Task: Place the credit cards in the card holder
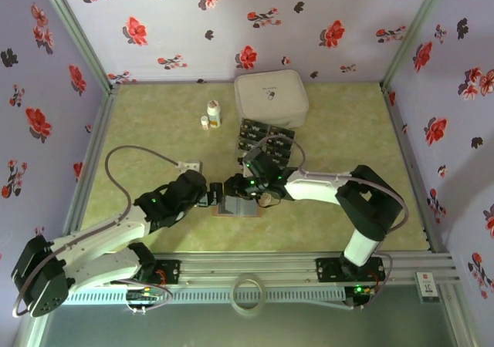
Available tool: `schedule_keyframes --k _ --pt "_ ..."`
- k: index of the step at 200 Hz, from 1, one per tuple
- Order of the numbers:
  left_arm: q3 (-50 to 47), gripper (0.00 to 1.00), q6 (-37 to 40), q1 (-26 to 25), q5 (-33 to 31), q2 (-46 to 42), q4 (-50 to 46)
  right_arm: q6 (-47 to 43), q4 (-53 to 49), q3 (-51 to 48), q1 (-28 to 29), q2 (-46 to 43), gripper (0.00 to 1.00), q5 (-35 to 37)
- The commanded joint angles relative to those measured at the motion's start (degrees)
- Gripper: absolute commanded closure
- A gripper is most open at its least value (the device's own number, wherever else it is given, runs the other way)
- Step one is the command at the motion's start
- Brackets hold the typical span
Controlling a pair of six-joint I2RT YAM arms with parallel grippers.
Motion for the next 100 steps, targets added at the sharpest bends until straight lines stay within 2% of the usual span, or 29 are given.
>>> schedule_keyframes --k 1,44,76,100 --pt "-0.99 0.00 -0.82 1.12 -1.67 -1.97 -1.90 -0.05 -2.29 3.67 1.36 4.81 0.66 1.78" --pt "-2.13 0.00 -0.72 2.27 -0.64 -2.72 -1.76 0.07 -2.04 6.90 2.22 8.60 0.67 1.91" --pt "-2.76 0.00 -0.58 2.80 0.14 -1.91 -0.89 -2.00 -4.60 7.79 2.16 5.56 0.66 1.91" --pt "-2.65 0.00 -0.12 2.85 0.70 0.05 -0.40 -5.05 -9.79 7.47 1.25 0.97 0.66 4.72"
